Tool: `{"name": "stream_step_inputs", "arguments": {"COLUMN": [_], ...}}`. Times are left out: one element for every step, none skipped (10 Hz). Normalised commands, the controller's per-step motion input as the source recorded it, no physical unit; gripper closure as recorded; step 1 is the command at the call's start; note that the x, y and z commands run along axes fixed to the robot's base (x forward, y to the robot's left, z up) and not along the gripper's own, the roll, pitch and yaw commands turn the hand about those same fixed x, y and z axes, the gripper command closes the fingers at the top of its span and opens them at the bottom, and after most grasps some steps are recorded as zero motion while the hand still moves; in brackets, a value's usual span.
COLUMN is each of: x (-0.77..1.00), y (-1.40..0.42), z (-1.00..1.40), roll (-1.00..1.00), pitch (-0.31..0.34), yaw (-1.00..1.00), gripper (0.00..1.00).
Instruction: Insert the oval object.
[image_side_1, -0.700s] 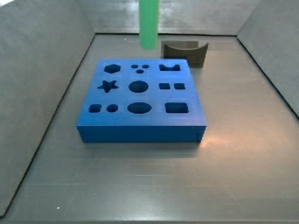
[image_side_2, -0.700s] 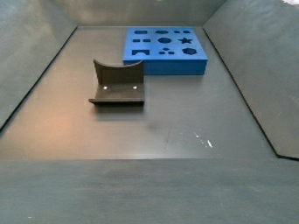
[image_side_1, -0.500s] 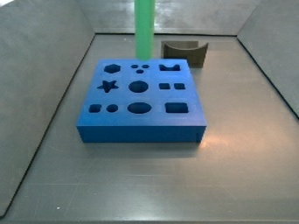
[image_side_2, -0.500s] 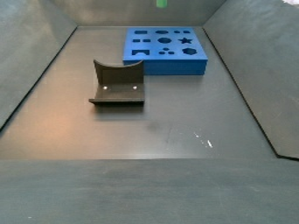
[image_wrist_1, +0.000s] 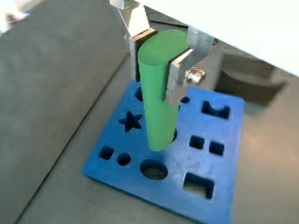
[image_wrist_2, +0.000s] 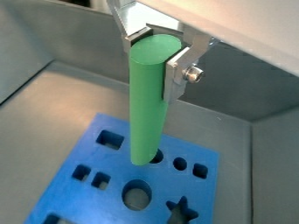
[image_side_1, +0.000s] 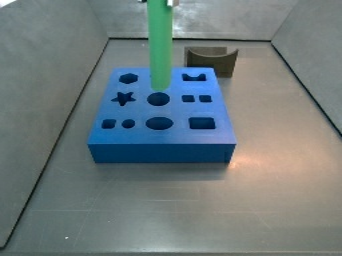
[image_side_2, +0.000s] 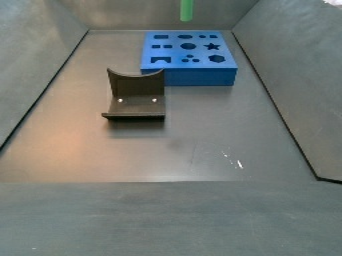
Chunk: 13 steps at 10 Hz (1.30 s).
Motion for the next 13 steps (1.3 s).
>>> {"name": "stream_step_inputs", "arguments": {"x": [0.0,0.0,0.0,0.0,0.0,0.0,0.0,0.0,0.0,0.0,0.0,0.0,0.0], "y": [-0.04,-0.03,-0.02,-0.01,-0.02,-0.03,-0.06,-0.06,-0.06,-0.07,-0.07,-0.07,-0.17], "z": [-0.16,-0.19,-0.23,-0.29,-0.29,-0.24,-0.15,-0.15,-0.15,-0.13,-0.13,-0.13,-0.1], "roll": [-0.02,-0.01,0.0,0.0,0.0,0.0,0.06,0.07,0.06,0.06,0.06,0.05,0.04], "pitch": [-0.006,-0.033,-0.024,-0.006,0.0,0.0,0.0,0.0,0.0,0.0,0.0,0.0,0.0], "yaw": [-1.0,-1.0,-1.0,-1.0,-1.0,-1.0,-1.0,-1.0,-1.0,-1.0,-1.0,-1.0,-0.98], "gripper": [1.0,1.0,1.0,1.0,1.0,1.0,1.0,1.0,1.0,1.0,1.0,1.0,1.0]}}
